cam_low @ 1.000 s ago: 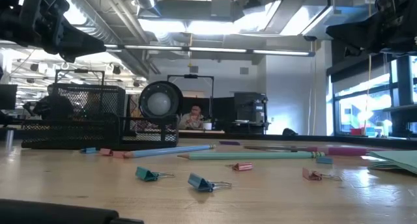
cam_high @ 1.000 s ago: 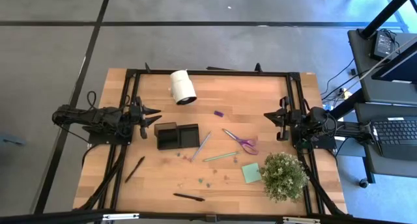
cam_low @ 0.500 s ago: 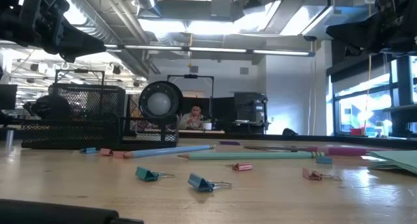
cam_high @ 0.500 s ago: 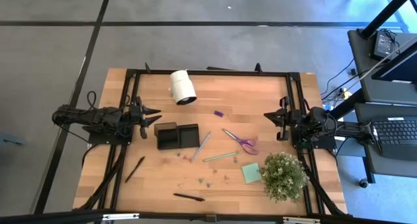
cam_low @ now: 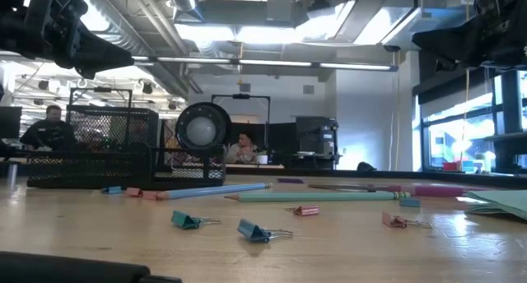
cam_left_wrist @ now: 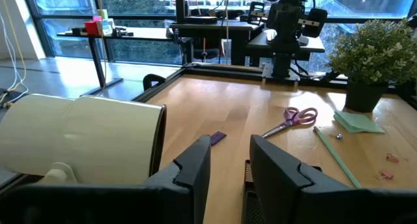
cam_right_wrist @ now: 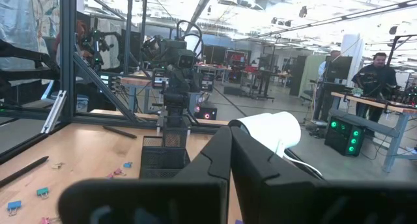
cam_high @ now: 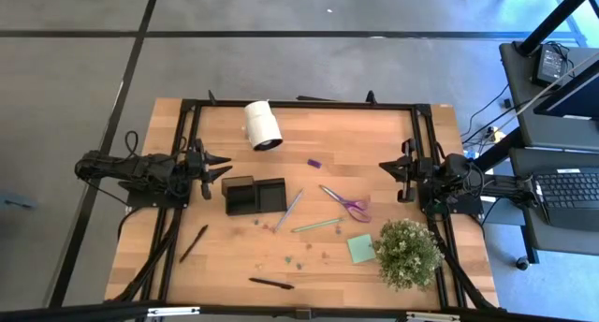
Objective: Pick and place office supplies into organizer
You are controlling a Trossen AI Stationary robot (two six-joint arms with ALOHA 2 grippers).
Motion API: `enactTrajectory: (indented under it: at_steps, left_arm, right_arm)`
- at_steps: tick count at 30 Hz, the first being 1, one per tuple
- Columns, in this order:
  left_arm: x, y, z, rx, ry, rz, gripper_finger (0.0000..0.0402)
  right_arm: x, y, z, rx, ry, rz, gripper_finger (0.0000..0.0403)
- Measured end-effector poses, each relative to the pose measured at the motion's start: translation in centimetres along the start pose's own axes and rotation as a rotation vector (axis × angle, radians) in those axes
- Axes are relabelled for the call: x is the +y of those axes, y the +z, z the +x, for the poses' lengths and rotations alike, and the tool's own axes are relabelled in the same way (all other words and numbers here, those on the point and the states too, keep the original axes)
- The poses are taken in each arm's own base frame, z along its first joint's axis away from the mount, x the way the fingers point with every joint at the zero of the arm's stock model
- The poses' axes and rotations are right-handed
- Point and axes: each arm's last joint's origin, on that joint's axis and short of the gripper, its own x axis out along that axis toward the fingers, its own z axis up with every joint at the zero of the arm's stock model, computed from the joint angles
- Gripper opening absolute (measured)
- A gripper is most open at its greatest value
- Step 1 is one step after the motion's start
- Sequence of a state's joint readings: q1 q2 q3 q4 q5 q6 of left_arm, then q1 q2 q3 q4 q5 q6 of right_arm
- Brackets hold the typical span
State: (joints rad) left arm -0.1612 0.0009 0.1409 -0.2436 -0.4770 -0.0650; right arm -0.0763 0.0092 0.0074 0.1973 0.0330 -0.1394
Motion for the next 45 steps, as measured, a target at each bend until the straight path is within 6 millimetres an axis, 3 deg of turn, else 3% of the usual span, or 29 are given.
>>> enactTrajectory:
  at_steps: [12, 19, 25, 45]
  left_arm:
    - [0.06, -0.01, 0.0, 0.0, 0.022, 0.084, 0.0102]
    - [0.07, 0.0, 0.0, -0.001, 0.022, 0.086, 0.0102]
    - [0.07, 0.0, 0.0, -0.001, 0.022, 0.064, 0.0102]
    - [0.08, 0.01, 0.0, -0.002, 0.027, 0.084, 0.0102]
  right_arm:
    - [0.0, 0.0, 0.0, 0.0, 0.0, 0.0, 0.0012]
    - [0.0, 0.0, 0.0, 0.0, 0.0, 0.005, 0.0012]
    - [-0.01, 0.04, 0.0, -0.005, -0.001, 0.109, 0.0012]
    - [-0.01, 0.07, 0.0, -0.007, -0.001, 0.109, 0.0012]
